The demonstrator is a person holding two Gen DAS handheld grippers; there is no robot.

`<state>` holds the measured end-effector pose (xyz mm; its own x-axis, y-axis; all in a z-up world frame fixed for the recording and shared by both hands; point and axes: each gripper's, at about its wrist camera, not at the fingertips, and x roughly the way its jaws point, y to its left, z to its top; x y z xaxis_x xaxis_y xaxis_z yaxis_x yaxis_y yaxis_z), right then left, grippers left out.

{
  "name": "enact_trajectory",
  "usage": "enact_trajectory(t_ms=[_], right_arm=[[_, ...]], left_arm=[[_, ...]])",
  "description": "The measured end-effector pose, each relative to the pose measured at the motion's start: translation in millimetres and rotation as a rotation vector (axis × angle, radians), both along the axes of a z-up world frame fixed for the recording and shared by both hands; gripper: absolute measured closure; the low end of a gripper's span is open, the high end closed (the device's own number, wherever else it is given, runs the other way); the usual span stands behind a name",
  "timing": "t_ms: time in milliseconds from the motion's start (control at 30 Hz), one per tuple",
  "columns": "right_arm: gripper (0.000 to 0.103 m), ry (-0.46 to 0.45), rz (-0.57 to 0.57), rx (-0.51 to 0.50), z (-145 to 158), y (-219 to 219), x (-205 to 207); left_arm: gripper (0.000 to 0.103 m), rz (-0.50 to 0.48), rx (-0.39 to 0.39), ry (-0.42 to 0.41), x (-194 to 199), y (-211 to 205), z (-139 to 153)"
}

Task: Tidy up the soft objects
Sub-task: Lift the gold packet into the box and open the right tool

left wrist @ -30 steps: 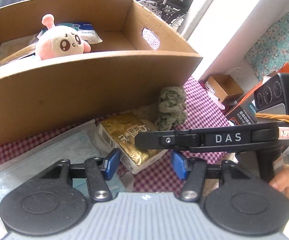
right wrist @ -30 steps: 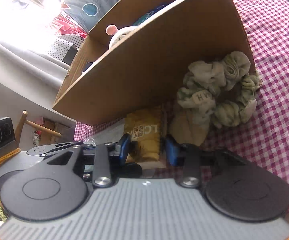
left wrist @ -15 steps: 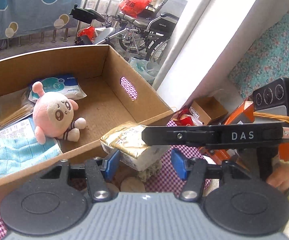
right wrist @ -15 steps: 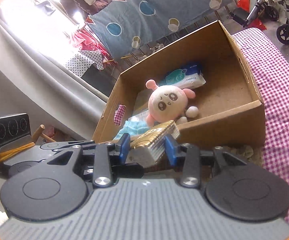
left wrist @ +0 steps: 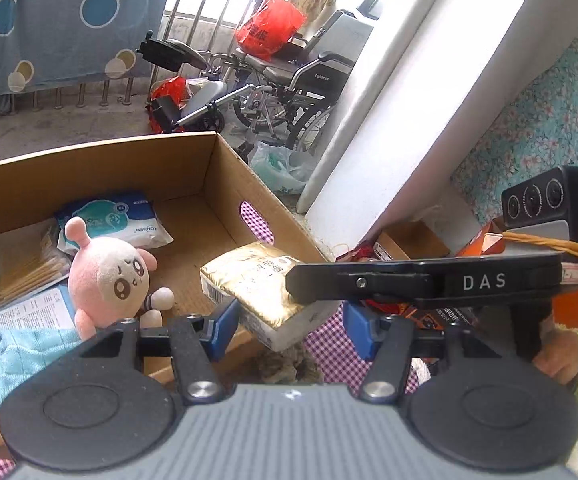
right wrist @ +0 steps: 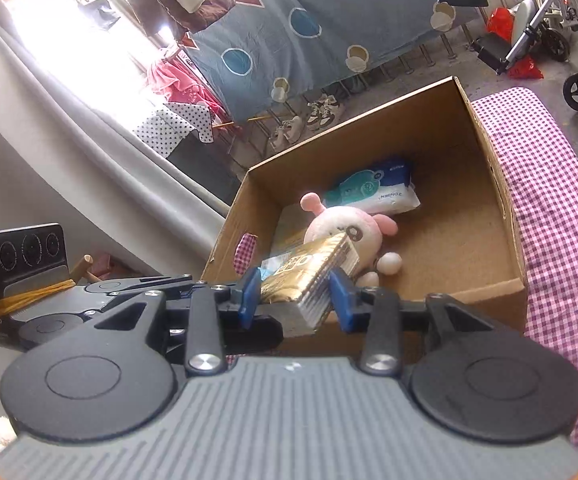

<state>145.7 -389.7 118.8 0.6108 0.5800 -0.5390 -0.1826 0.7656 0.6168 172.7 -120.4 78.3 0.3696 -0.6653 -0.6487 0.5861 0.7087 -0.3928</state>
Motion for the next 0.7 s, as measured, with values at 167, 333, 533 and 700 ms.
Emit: enact_trajectory(t_ms=[167, 333, 533, 700], right_arm=[[0.065, 0.057, 0.026, -0.066, -5.5, -2.1, 60.2], [0.065, 0.132, 0.029, -0.159, -32.4, 0.3, 120.2], [0.064, 0.165, 0.036, -0.329, -68.4, 13.1, 150.8], [0.063, 0.172, 0.062, -0.356, -77.4, 14.8, 143.0]], left_arm=[[0.045, 0.011, 0.021, -0.001, 42.8, -14.3, -3.4], [0.045, 0.012, 0.081, 0.053, 92.7, -35.4, -25.4], [0.041, 0.035, 0.194, 0.145, 131.4, -53.5, -65.8], [0.038, -0.011, 0.212, 0.176, 117.8, -48.6, -76.5]])
